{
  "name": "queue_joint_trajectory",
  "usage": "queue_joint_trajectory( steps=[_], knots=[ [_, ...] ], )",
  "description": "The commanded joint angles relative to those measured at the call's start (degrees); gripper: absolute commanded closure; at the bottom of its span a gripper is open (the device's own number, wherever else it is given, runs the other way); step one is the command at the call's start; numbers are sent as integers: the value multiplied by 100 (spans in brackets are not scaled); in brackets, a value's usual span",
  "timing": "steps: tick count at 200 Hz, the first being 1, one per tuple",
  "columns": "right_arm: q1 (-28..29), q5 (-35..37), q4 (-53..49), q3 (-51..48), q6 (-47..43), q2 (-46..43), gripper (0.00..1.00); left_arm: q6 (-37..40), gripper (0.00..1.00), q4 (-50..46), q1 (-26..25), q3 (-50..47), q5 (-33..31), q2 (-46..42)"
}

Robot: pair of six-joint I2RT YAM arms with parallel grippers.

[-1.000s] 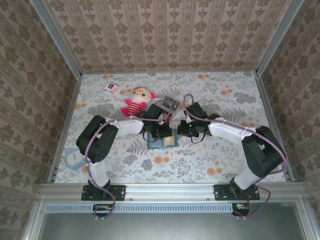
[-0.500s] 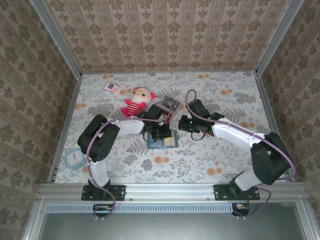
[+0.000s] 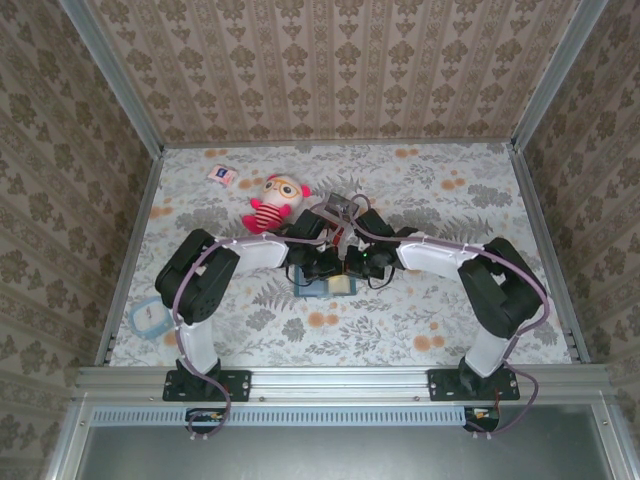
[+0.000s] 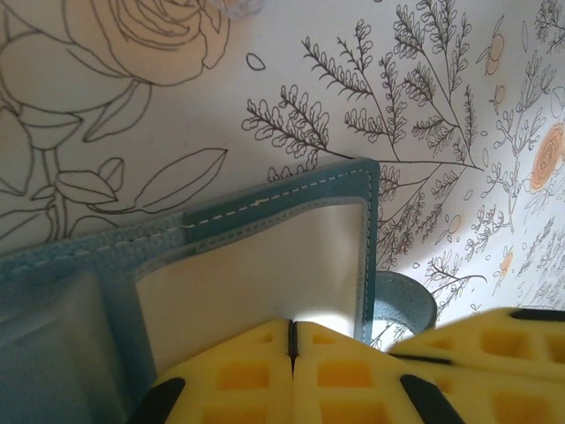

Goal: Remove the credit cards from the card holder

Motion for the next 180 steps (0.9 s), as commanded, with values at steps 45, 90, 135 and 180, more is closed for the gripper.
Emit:
queue_joint_trajectory(
  steps=[45,90,135,180],
  knots=[
    [-21,-70,-283,209,103,427,97,-193,100,-251,321,-238,185,-731],
    [-22,-19,-387,251,79,560,95,-96,64,-1169,515,-459,-531,-1260],
    [-22,33,-472,297,25,641,95,-241,48,-1379,564,-715,-890,-1360],
    [-22,50,-483,297,14,652,95,-189,46,-1310,564,-623,-849,-1206]
  ],
)
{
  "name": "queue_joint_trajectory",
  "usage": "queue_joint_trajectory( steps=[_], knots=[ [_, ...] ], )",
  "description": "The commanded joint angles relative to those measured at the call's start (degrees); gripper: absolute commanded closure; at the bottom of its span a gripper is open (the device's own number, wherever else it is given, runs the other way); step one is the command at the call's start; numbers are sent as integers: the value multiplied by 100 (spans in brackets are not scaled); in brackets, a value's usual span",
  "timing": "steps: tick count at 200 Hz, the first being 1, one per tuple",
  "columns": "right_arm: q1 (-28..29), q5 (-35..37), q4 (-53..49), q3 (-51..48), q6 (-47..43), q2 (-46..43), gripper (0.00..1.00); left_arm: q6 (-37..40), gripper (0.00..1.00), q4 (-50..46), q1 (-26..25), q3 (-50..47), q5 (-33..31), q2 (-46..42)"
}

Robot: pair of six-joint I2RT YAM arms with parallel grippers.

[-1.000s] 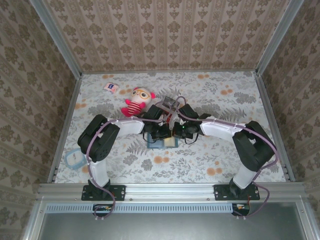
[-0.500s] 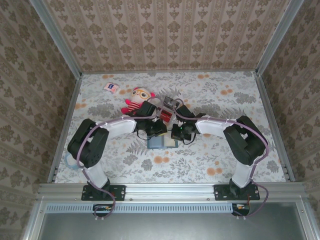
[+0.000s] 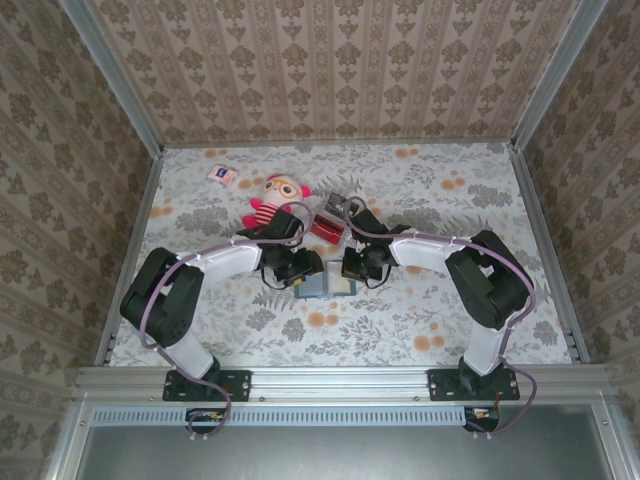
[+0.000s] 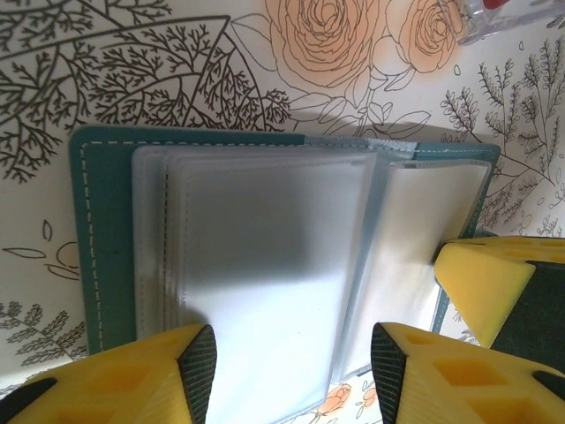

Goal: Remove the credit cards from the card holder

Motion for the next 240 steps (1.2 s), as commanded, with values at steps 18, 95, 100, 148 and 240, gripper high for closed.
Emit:
queue_joint_trajectory(
  steps=[18,95,100,148,240],
  knots=[
    [-11,108,-293,35,3,219,95,39,44,-272,33,111,-193,110],
    [-11,118,-294,11,-6,247,95,225,42,-463,68,185,-361,-31],
    [-9,124,-301,11,-10,249,95,225,42,-468,76,184,-364,-24],
    [-11,110,-269,-6,-6,270,95,137,41,-351,68,150,-326,111],
    [-11,87,-272,-13,-11,272,95,189,49,84,37,132,262,271]
  ],
)
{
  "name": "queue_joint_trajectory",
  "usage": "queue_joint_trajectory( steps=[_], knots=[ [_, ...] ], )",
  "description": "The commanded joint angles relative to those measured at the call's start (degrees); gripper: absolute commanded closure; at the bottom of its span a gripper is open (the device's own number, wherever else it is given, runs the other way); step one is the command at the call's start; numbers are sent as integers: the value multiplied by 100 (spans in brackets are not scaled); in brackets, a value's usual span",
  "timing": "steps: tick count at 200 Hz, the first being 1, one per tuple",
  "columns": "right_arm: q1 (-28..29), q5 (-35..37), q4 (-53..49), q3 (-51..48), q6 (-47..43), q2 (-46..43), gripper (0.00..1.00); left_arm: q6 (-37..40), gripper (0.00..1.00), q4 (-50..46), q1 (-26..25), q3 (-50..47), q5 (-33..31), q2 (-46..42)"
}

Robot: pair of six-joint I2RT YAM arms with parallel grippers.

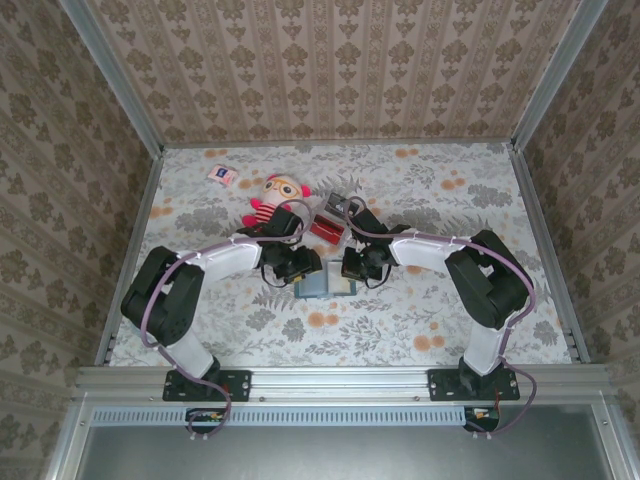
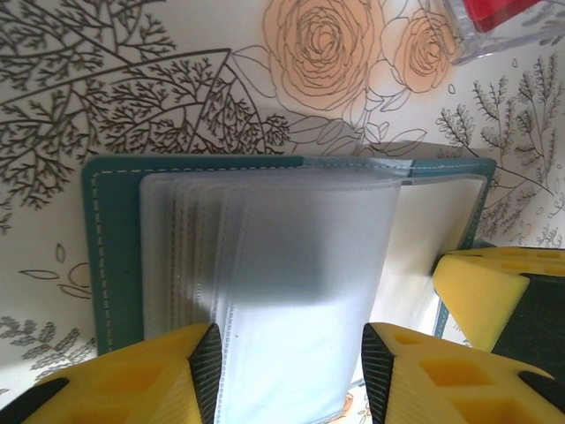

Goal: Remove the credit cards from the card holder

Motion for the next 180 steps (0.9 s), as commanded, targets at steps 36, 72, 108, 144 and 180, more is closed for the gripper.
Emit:
queue_joint_trajectory(
  steps=[36,72,108,144,180],
  knots=[
    [-7,90,-262,-21,-8,256,95,117,45,77,-48,135,411,421],
    [-11,72,-258,-24,-6,251,95,164,46,157,-144,284,616,588],
    [-11,63,-256,-22,-5,247,95,63,50,526,-145,238,938,656],
    [-10,35,-211,-37,-53,175,94,45,57,608,-107,181,945,578],
    [-11,-109,41,-125,-180,-61,85,182,73,194,-109,203,609,697]
  ],
)
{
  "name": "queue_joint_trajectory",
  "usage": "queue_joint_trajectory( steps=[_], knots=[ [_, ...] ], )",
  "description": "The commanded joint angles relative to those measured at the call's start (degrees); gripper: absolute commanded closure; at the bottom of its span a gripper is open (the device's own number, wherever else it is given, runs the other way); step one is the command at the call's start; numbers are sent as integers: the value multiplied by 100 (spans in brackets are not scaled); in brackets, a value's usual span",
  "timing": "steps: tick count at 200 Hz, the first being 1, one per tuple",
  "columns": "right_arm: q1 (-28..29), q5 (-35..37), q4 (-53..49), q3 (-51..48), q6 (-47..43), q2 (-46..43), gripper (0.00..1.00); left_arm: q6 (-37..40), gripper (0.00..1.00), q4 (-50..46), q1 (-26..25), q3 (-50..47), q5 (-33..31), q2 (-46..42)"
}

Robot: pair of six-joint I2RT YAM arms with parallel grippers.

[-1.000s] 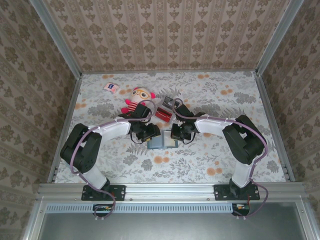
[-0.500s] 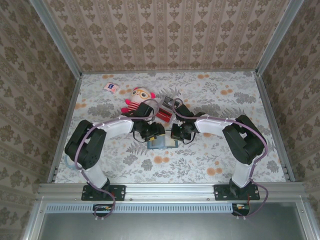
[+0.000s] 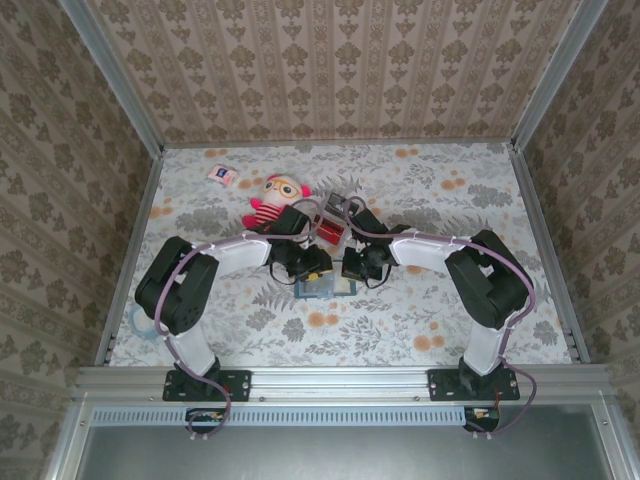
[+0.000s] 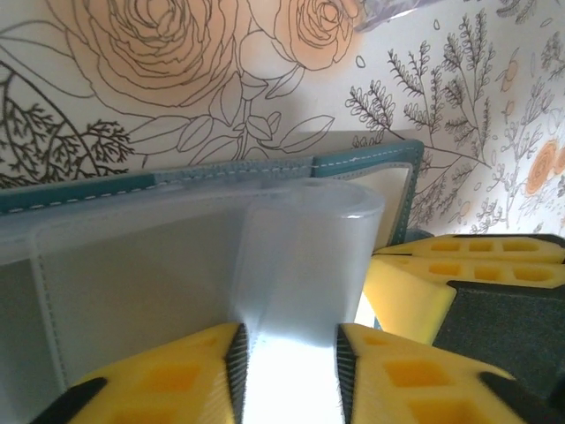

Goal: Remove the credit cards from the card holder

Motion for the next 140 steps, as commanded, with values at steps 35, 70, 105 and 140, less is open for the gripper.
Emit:
queue_joint_trajectory(
  steps=[35,70,105,140],
  knots=[
    [-11,-390,203,-106,-393,-200,76,267,81,-521,19,-35,-319,259],
    [41,-530,158,12,-656,-225,67,270,88,-490,20,-63,-328,319],
    [115,-478,73,66,-667,-94,55,241,93,-417,23,-79,-293,368],
    [225,-197,-277,274,-657,126,46,243,96,-383,20,-111,-279,345]
  ],
)
